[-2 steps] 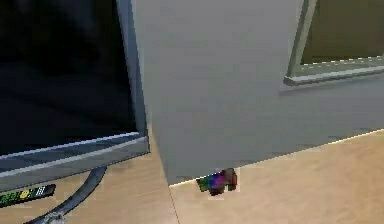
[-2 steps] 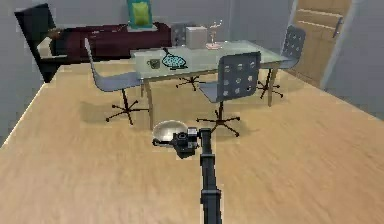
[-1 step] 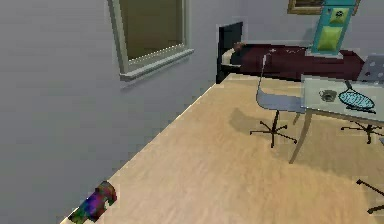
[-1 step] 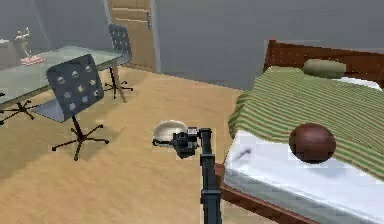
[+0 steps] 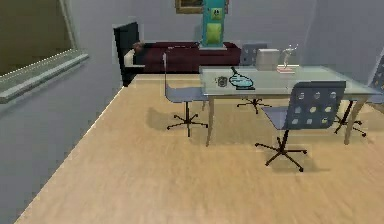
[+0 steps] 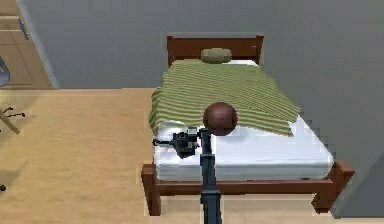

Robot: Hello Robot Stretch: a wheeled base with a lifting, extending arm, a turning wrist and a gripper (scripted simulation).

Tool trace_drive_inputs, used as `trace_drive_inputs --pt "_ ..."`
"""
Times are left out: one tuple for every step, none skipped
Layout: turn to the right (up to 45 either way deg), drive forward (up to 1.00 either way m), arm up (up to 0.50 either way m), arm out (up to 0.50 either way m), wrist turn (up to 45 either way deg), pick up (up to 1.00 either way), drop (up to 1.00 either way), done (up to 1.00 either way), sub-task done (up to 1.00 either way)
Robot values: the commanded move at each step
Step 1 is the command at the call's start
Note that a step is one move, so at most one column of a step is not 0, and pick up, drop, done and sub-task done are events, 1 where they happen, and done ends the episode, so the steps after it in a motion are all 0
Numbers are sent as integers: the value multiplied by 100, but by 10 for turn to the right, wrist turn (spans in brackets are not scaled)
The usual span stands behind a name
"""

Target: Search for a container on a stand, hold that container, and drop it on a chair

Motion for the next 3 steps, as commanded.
trace_drive_inputs --pt "0 30 0 0 0 0 0 0 0" --pt "-210 0 0 0 0 0 0 0 0" --pt "0 100 0 0 0 0 0 0 0"
